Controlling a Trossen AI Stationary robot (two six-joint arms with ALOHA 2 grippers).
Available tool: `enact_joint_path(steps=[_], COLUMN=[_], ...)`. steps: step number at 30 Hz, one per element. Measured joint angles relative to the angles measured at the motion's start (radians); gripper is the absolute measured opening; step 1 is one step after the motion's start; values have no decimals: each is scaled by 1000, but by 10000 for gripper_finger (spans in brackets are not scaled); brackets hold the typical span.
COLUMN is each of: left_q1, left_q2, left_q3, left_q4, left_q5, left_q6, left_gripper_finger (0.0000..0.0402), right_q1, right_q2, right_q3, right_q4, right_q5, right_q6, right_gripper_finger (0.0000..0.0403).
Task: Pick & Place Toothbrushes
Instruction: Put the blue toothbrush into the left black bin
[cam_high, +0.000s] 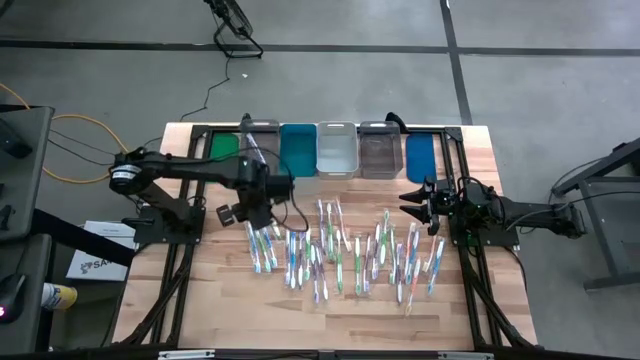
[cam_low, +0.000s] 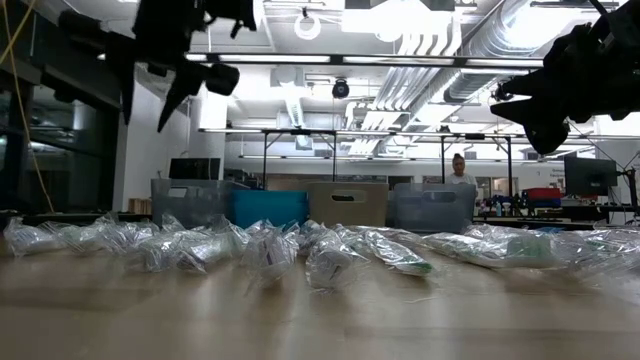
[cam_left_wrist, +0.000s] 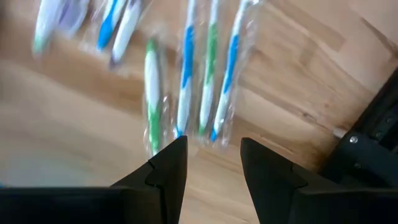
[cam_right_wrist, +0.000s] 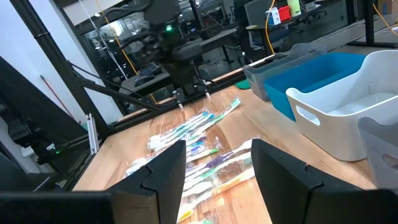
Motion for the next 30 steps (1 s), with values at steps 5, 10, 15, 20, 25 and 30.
enact_joint_path(steps=[5,10,15,20,25,30], left_q1=[-31,-29,-29,-29,-29,-59], left_q2=[0,1,1,1,1,1], left_q3=[0,0,0,0,0,-23], left_q4=[13,9,11,37,36,37], left_q5=[-8,-9,7,27,70,97], left_q6=[5,-21,-22,-51,-78,-104], left_gripper_finger=[147,147,147,147,147,147], right_q1=[0,0,0,0,0,0], right_q2=[0,0,0,0,0,0], right_q3=[0,0,0,0,0,0], right_q4=[0,0,0,0,0,0], right_q5=[0,0,0,0,0,0], right_q6=[0,0,0,0,0,0], right_gripper_finger=[176,176,176,176,176,176])
